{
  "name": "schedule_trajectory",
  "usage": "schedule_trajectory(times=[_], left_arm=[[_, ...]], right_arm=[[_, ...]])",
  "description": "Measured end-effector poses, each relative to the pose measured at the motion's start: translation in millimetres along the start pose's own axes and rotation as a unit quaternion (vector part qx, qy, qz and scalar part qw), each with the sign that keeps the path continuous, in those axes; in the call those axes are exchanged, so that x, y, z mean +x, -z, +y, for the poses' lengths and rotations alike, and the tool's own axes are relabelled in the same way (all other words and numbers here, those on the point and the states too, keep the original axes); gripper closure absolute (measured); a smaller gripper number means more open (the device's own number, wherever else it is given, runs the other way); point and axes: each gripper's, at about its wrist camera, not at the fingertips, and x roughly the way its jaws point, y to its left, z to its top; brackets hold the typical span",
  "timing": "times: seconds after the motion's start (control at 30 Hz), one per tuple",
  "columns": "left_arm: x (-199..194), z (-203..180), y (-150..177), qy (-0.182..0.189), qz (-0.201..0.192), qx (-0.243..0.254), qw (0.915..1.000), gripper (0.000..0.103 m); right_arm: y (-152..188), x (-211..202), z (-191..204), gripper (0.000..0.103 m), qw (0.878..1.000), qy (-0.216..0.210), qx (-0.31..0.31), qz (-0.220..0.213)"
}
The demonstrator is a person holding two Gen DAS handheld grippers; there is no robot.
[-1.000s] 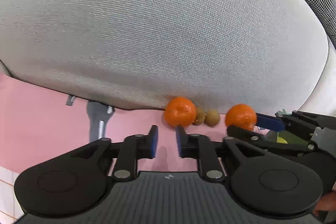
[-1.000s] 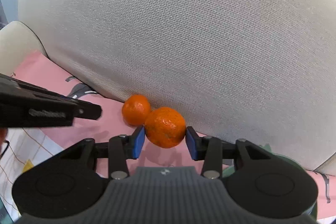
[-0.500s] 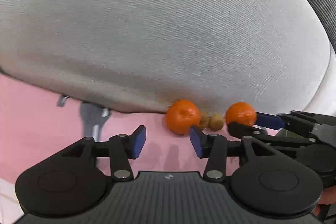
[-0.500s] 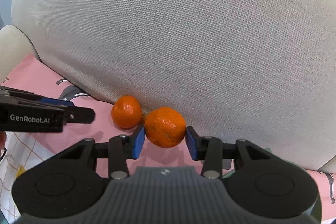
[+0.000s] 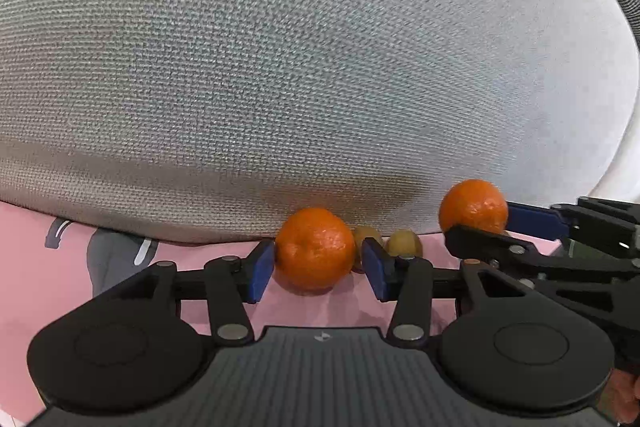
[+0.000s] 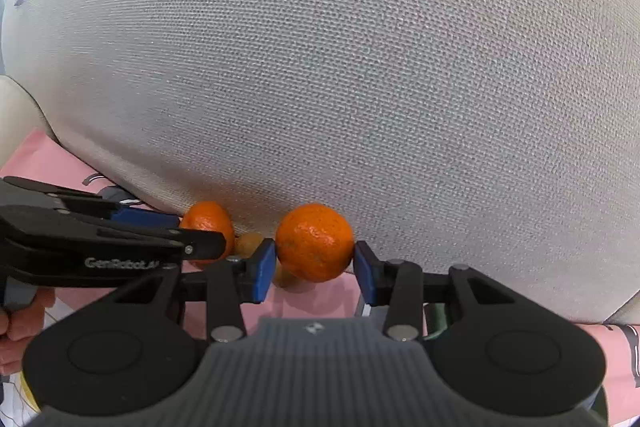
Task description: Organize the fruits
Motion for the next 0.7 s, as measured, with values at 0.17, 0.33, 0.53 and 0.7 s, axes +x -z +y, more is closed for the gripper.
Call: schedule_trajectory(times=[0.17, 0.33, 0.53, 0.7], left_arm=[[17, 9, -2, 0.005, 0.015, -0.020, 0.9997, 0.050], [23, 7, -2, 0.001, 0.012, -0.019, 0.9997, 0.052], [-1, 6, 7, -0.005, -0.001, -0.021, 0.9998, 0.053], [-27, 7, 7, -0.009, -0.021, -0.023, 0.9995, 0.053]], right_arm=[[0, 5, 3, 0.063, 1.000, -0.005, -0.001, 0.001], [0, 7, -2, 0.063, 1.000, -0.005, -0.001, 0.003], [-3, 2, -1, 0.063, 1.000, -0.010, -0.001, 0.001], [-5, -14, 2, 0.063, 1.000, -0.021, -0.006, -0.010]])
